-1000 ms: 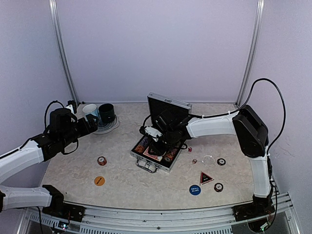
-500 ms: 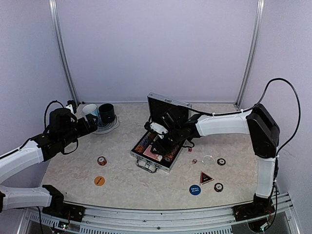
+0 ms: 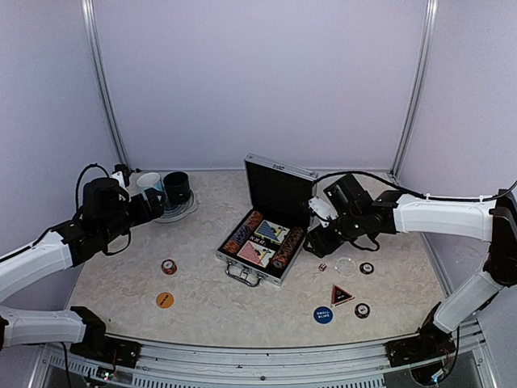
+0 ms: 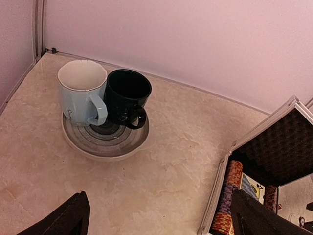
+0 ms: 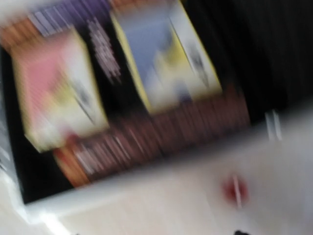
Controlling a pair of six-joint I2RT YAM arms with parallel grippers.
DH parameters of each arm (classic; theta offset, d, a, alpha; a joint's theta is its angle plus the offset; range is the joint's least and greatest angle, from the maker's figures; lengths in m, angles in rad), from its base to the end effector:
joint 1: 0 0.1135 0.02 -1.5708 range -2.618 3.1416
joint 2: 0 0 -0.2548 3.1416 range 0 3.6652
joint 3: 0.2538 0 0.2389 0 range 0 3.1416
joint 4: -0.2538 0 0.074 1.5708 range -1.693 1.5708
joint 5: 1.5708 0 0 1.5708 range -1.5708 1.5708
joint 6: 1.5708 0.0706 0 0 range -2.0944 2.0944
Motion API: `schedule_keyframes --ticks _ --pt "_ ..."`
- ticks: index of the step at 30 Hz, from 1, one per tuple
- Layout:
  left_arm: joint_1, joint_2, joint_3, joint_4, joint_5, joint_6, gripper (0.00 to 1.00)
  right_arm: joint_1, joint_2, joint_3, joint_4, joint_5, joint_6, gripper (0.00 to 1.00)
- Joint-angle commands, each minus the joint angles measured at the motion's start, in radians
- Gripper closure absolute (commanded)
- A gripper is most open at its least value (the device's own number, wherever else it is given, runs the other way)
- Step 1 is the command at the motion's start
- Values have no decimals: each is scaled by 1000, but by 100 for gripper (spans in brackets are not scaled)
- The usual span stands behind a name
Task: Pack up texas hold em set
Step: Pick up the dice from the center of the board.
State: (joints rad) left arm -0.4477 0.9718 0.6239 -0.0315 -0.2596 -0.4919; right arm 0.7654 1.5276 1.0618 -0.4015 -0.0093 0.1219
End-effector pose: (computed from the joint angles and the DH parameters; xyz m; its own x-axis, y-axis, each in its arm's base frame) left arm 0.2299 -0.0903 0.2488 -0.3904 -0.3189 -0.8637 0.0217 0.9346 -0.3549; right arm 0.2419 0.2333 0.2075 -0.6306 -0.4372 -0.6412 -0.6251 0.7758 0.0857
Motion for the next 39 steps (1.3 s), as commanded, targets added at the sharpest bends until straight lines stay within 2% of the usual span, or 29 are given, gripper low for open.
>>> schedule_keyframes --ticks 1,6,13,31,39 --pt "-14 -1 44 24 -5 24 1 -52 -54 -117 -70 17 87 34" --pt "-21 23 53 23 -3 26 1 -90 7 -162 -33 -25 85 37" --pt "-26 39 53 24 -3 16 1 -99 129 -115 -18 -75 38 41" --pt "-28 29 49 24 -16 12 1 -98 197 -87 -15 -79 -3 67" --pt "-28 31 46 24 -14 10 1 -99 190 -89 -24 -63 -1 74"
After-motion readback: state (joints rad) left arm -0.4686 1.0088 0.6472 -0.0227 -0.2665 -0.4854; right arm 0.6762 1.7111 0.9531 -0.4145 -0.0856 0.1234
